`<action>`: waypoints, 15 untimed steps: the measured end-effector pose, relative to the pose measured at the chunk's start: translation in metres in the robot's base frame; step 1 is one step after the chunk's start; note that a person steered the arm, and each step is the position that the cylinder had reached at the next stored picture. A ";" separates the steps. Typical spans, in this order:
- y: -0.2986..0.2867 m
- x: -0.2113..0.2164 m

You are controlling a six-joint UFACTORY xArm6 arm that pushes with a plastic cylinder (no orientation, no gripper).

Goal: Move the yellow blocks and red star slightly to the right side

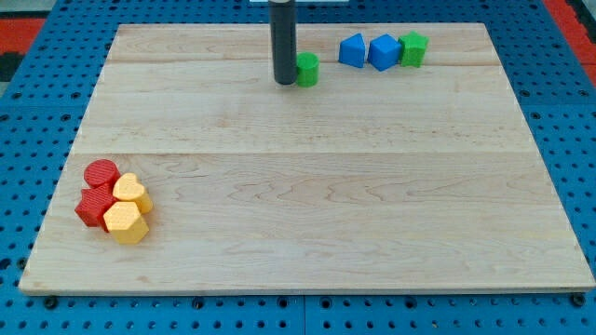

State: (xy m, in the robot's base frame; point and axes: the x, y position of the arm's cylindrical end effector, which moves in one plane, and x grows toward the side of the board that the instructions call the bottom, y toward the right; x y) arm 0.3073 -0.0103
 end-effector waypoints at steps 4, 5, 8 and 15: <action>0.018 0.158; -0.062 0.229; -0.201 0.288; -0.086 0.190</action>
State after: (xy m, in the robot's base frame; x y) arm 0.4968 -0.0959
